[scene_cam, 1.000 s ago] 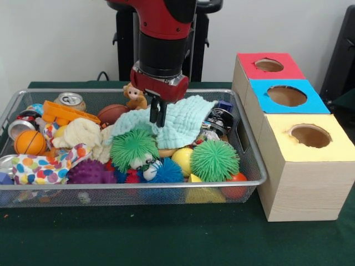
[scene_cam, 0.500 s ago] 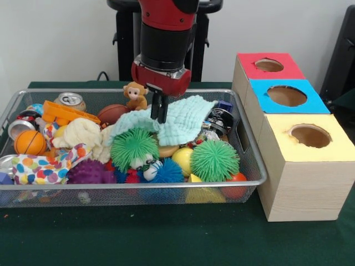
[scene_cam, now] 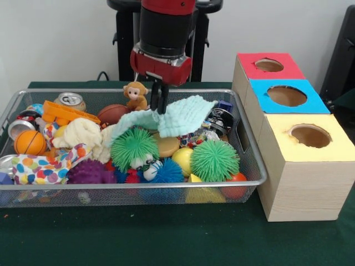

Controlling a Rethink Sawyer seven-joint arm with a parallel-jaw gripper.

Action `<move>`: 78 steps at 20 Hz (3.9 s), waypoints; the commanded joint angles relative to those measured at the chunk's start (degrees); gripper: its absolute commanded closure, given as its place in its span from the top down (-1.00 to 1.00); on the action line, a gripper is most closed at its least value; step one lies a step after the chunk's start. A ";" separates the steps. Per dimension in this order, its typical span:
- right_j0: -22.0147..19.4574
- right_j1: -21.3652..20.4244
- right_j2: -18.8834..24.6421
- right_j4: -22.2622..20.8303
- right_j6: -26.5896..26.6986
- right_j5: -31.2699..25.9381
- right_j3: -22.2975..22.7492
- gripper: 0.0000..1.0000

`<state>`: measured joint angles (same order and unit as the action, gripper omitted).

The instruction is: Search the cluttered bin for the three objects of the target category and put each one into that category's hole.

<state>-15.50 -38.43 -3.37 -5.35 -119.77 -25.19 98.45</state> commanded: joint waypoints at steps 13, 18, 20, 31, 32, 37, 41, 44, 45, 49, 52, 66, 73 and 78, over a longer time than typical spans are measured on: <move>-3.13 -15.81 3.51 3.93 0.44 -21.74 3.99 -1.00; -3.09 -16.77 3.15 3.41 0.57 -24.17 2.80 -1.00; -3.41 -16.81 3.12 3.16 0.79 -24.45 2.46 -1.00; -3.61 -19.68 3.64 4.02 1.12 -28.88 2.36 -1.00; -3.75 -19.97 3.73 4.15 1.31 -29.32 2.41 -1.00; -4.57 -20.61 4.25 4.56 2.20 -32.38 1.00 -1.00; -4.98 -19.97 4.73 4.66 2.26 -32.34 0.50 -1.00; -4.91 -20.33 4.75 4.76 2.17 -32.90 0.53 -1.00; -5.10 -20.20 4.82 4.68 2.29 -33.46 -0.07 -1.00; -5.29 -20.42 5.08 4.64 2.68 -34.99 -1.19 -1.00; -5.41 -20.31 5.21 4.67 2.74 -35.61 -1.79 -1.00; -6.78 -19.45 6.64 4.30 3.35 -46.02 -11.93 -1.00; -8.62 -20.19 7.42 4.75 5.35 -50.41 -13.95 -1.00; -9.34 -19.68 8.03 4.73 5.59 -51.05 -15.09 -1.00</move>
<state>-22.96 -59.31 -0.77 -1.42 -119.77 -70.44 85.37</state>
